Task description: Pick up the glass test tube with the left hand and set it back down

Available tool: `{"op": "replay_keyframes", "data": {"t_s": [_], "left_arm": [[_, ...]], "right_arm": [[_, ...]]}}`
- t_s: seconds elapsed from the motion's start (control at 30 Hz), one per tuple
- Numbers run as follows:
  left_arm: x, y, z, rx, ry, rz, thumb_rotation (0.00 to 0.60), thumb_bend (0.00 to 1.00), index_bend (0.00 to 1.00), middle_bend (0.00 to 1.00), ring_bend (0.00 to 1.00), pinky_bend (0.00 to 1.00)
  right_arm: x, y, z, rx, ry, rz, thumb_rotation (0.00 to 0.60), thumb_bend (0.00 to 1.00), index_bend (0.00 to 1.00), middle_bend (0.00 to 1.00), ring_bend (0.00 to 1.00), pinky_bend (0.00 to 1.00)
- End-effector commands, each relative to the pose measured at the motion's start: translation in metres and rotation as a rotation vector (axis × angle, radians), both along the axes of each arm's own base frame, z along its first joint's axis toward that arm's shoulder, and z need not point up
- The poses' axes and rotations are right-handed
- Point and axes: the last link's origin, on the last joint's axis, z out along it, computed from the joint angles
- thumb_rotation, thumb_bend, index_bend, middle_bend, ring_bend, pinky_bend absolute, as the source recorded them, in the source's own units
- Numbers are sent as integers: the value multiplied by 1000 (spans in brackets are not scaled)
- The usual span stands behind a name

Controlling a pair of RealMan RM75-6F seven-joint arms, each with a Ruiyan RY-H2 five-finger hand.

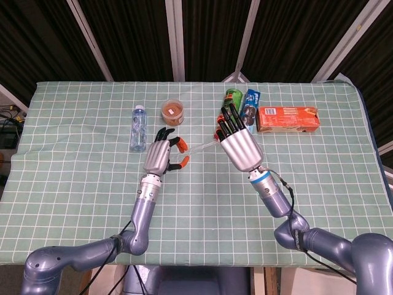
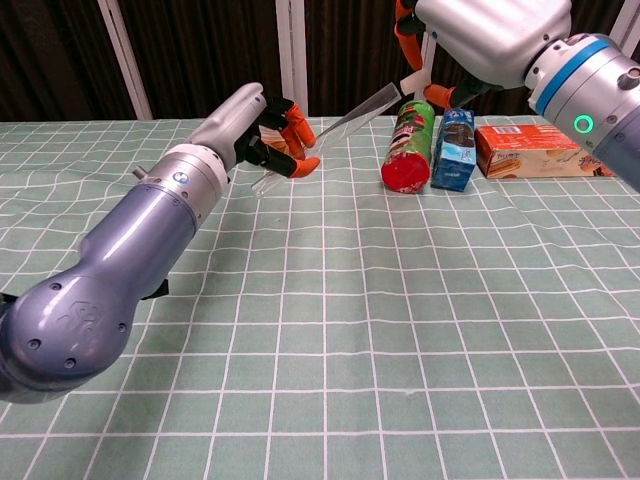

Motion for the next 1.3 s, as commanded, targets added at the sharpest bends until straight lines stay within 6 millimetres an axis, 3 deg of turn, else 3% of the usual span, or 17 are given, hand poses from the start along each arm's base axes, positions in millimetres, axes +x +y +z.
{"op": "replay_keyframes", "data": {"t_s": [0.03,1.3], "left_arm": [[0,0,0,0,1,-2,600,584,604,564,133,0],[10,-1,-2,0,-6,-22,600,584,604,564,137,0]], "right_arm": [[0,0,-1,2,-1,0,600,460,633,293,125,82],[3,7,-8,23,3,15,600,461,604,292,125,82]]}}
